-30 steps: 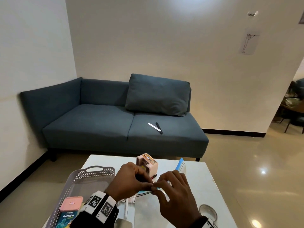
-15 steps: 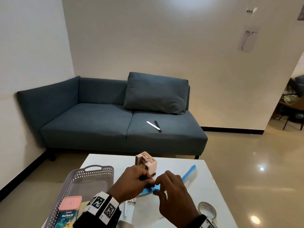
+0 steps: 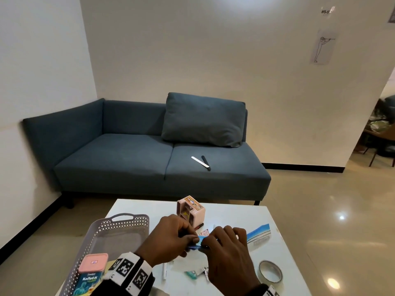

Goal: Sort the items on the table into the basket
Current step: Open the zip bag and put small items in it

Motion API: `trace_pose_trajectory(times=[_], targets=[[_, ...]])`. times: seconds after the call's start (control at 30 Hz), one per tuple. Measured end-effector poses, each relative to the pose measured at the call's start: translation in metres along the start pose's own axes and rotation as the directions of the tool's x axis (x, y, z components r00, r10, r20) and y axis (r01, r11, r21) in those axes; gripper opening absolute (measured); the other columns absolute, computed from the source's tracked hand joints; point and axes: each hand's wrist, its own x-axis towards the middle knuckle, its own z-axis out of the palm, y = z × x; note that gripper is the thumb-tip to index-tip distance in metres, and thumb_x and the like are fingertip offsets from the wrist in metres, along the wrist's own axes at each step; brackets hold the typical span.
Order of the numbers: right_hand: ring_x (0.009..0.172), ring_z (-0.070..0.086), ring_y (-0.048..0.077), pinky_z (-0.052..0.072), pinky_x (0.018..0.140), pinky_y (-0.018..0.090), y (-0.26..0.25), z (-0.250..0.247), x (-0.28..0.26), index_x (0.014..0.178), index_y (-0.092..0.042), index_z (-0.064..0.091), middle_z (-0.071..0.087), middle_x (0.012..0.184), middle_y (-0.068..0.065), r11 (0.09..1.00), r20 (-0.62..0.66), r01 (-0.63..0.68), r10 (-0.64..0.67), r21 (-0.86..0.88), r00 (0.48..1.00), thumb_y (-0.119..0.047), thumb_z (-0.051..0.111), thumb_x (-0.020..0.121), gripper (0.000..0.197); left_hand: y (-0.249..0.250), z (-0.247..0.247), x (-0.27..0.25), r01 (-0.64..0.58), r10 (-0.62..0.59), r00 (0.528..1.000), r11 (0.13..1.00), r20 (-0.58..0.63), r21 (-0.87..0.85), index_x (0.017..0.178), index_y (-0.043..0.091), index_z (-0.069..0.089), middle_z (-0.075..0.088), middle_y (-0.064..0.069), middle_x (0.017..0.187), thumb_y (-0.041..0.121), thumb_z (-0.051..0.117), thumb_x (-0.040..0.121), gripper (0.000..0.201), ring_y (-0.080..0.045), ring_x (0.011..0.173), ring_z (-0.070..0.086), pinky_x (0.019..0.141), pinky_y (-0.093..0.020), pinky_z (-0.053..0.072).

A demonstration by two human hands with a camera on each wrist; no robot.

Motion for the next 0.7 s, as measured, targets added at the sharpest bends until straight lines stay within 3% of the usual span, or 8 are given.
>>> trace_pose_trajectory(times=[0.07,0.23,0.3,0.4,0.47,0.53,0.63,0.7], targets=[[0.074,0.053,0.010,0.038,0.077,0.034,0.012,-0.003,-0.002,0.079,-0.032,0.058,0.059,0.079,-0.012,0.999,-0.011,-0.005,0.004,-0.054,1.000,-0.042,0.077,0.067,0.024,-0.003,-0.002,-0.003,0.008,-0.008,1.000,1.000,-0.017,0.013,0.088,0.019,0.071,0.073,0.001,0.083,0.026,0.070,0.088,0.007,-0.014,0.071,0.072,0.064,-0.024,0.060],[0.071,0.054,0.017,0.032,0.071,0.034,0.056,-0.016,-0.010,0.075,-0.030,0.062,0.060,0.077,-0.010,0.979,0.036,-0.127,0.134,-0.158,0.990,-0.020,0.083,0.058,0.029,-0.009,-0.013,-0.011,0.031,-0.032,0.999,0.993,-0.006,-0.115,0.090,0.013,0.071,0.074,-0.005,0.081,0.021,0.069,0.088,0.009,-0.014,0.070,0.071,0.063,-0.031,0.061],[0.063,0.053,0.013,0.034,0.059,0.022,0.064,-0.019,-0.011,0.075,-0.029,0.061,0.059,0.078,-0.010,0.976,0.086,-0.192,0.201,-0.103,0.976,-0.014,0.086,0.056,0.035,-0.003,-0.013,-0.014,0.044,-0.034,0.993,0.995,0.110,-0.091,0.095,0.016,0.069,0.075,-0.004,0.089,0.027,0.068,0.089,0.012,-0.015,0.076,0.071,0.059,-0.025,0.057],[0.058,0.062,0.014,0.027,0.044,0.001,0.068,-0.018,-0.010,0.080,-0.027,0.059,0.065,0.088,-0.007,0.961,0.143,-0.276,0.268,0.035,0.953,-0.008,0.093,0.051,0.049,0.005,-0.009,-0.016,0.041,-0.048,0.955,0.999,0.292,0.032,0.098,0.026,0.068,0.072,0.002,0.103,0.031,0.067,0.089,0.010,-0.018,0.088,0.071,0.058,-0.022,0.055],[0.083,0.069,0.021,0.046,0.056,0.006,0.069,-0.018,-0.009,0.093,-0.024,0.060,0.064,0.109,-0.002,0.944,0.138,-0.314,0.299,0.100,0.944,-0.007,0.085,0.068,0.039,0.008,-0.008,-0.015,0.042,-0.070,0.928,0.996,0.365,0.082,0.102,0.027,0.068,0.070,0.003,0.108,0.030,0.067,0.090,0.012,-0.019,0.090,0.071,0.060,-0.024,0.057],[0.099,0.066,0.022,0.053,0.074,0.015,0.072,-0.017,-0.009,0.099,-0.020,0.062,0.062,0.118,-0.001,0.943,0.101,-0.312,0.301,0.120,0.948,-0.008,0.074,0.080,0.025,0.010,-0.008,-0.014,0.053,-0.091,0.903,0.994,0.421,0.100,0.105,0.023,0.069,0.072,0.001,0.106,0.030,0.068,0.089,0.017,-0.019,0.086,0.071,0.061,-0.025,0.056],[0.092,0.062,0.007,0.053,0.081,0.016,0.064,-0.023,-0.010,0.092,-0.017,0.067,0.066,0.104,-0.004,0.932,-0.044,-0.254,0.274,0.260,0.961,-0.017,0.059,0.088,0.009,0.016,-0.002,-0.014,0.050,-0.062,0.886,0.998,0.459,0.038,0.104,0.013,0.070,0.075,-0.003,0.098,0.038,0.069,0.087,0.030,-0.013,0.077,0.070,0.061,-0.024,0.057],[0.087,0.059,0.000,0.049,0.080,0.008,0.052,-0.025,-0.007,0.089,-0.017,0.071,0.067,0.098,-0.009,0.918,-0.081,-0.222,0.261,0.328,0.962,-0.021,0.061,0.087,0.012,0.020,0.007,-0.011,0.034,-0.022,0.934,0.999,0.356,-0.028,0.107,0.013,0.067,0.074,-0.004,0.096,0.048,0.066,0.084,0.042,-0.014,0.077,0.070,0.063,-0.025,0.058]])
